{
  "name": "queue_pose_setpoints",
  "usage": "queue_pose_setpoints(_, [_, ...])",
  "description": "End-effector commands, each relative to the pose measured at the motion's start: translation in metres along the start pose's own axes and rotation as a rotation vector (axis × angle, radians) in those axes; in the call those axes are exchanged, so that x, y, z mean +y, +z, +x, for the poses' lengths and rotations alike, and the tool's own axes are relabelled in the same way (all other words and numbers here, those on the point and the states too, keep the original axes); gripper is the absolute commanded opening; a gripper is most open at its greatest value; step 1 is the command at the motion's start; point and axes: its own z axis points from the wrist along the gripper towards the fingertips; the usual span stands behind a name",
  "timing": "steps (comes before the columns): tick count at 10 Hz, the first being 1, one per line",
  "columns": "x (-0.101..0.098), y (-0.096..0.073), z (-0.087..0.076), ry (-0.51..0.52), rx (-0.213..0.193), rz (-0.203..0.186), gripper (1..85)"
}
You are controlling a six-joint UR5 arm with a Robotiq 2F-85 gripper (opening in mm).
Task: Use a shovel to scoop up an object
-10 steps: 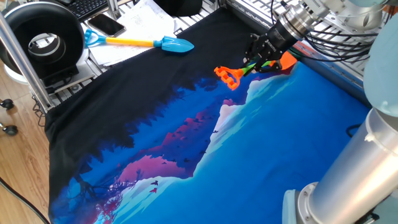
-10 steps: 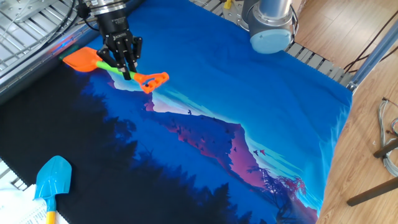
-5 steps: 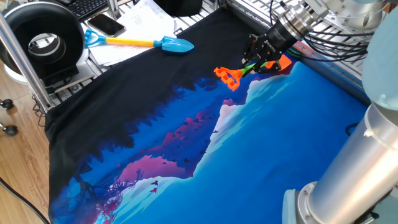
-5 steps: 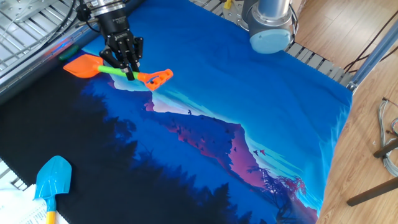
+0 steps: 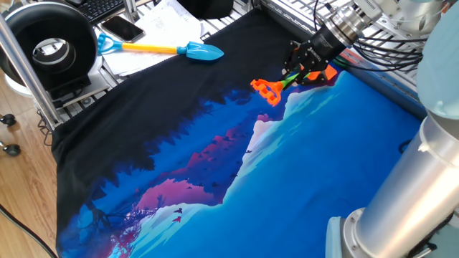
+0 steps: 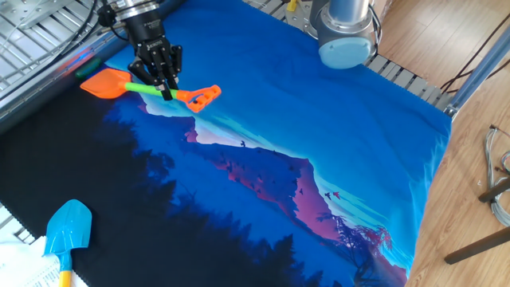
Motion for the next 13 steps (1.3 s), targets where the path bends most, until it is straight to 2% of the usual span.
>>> queue_pose_setpoints(1, [0.007, -0.004, 0.01, -0.011, -0.012, -0.006, 2.0])
queue_pose_setpoints(5, [0.007, -0.01, 0.009, 0.001, -0.034, -0.014, 2.0])
queue_pose_setpoints(9, [0.01, -0.025, 0.022, 0.003, -0.031, -0.037, 2.0])
queue_pose_setpoints(12, [0.011, -0.023, 0.026, 0.067, -0.061, -0.061, 2.0])
queue_pose_setpoints(13, [0.012, -0.02, 0.031, 0.079, -0.055, -0.07, 2.0])
